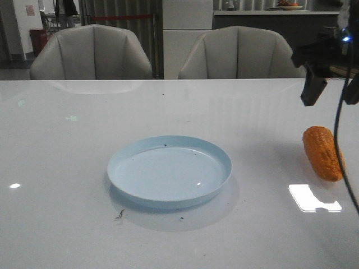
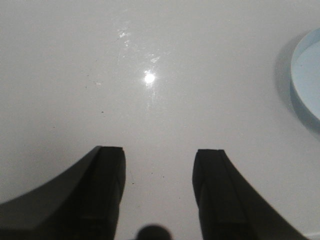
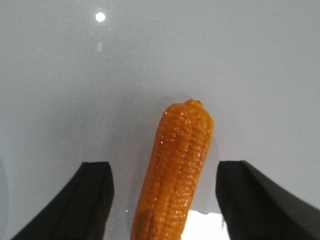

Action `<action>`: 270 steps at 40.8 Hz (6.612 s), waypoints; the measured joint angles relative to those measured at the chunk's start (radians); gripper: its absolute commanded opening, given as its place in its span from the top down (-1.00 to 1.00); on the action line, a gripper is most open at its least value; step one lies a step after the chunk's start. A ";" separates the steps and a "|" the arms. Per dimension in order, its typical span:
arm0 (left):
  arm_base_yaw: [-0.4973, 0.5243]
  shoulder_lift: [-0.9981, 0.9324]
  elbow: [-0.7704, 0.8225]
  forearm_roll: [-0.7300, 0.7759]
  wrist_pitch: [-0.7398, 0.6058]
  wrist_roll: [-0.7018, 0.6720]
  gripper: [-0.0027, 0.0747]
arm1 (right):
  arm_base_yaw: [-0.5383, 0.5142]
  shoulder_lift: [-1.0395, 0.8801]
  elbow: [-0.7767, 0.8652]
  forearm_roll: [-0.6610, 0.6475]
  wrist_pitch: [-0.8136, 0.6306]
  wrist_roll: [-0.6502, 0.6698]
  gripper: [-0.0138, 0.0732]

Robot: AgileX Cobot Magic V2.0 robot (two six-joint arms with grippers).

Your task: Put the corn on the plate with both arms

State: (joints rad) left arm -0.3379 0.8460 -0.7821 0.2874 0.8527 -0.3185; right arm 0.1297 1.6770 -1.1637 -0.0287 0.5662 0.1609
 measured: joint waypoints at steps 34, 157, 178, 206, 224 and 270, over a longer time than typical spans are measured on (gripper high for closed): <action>0.000 -0.002 0.000 0.000 -0.002 0.000 -0.07 | 0.000 0.217 -0.027 0.002 -0.003 0.002 -0.22; 0.000 -0.002 0.000 -0.012 -0.047 0.000 -0.07 | -0.024 -0.905 0.319 0.021 0.270 0.009 -0.57; 0.000 -0.002 0.000 -0.012 -0.048 0.000 0.70 | -0.024 -0.907 0.321 0.021 0.280 0.009 -0.57; 0.017 -0.070 0.002 -0.011 -0.071 0.000 0.70 | -0.024 -0.907 0.321 0.021 0.281 0.009 -0.57; 0.330 -0.416 0.105 -0.298 -0.263 0.378 0.70 | -0.024 -0.907 0.321 0.021 0.281 0.009 -0.57; 0.300 -0.851 0.788 -0.379 -0.728 0.384 0.70 | -0.024 -0.907 0.321 0.021 0.297 0.011 -0.57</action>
State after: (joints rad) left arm -0.0382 -0.0051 0.0061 -0.0916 0.1248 0.0654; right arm 0.1052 0.7703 -0.8423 -0.0072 0.8630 0.1718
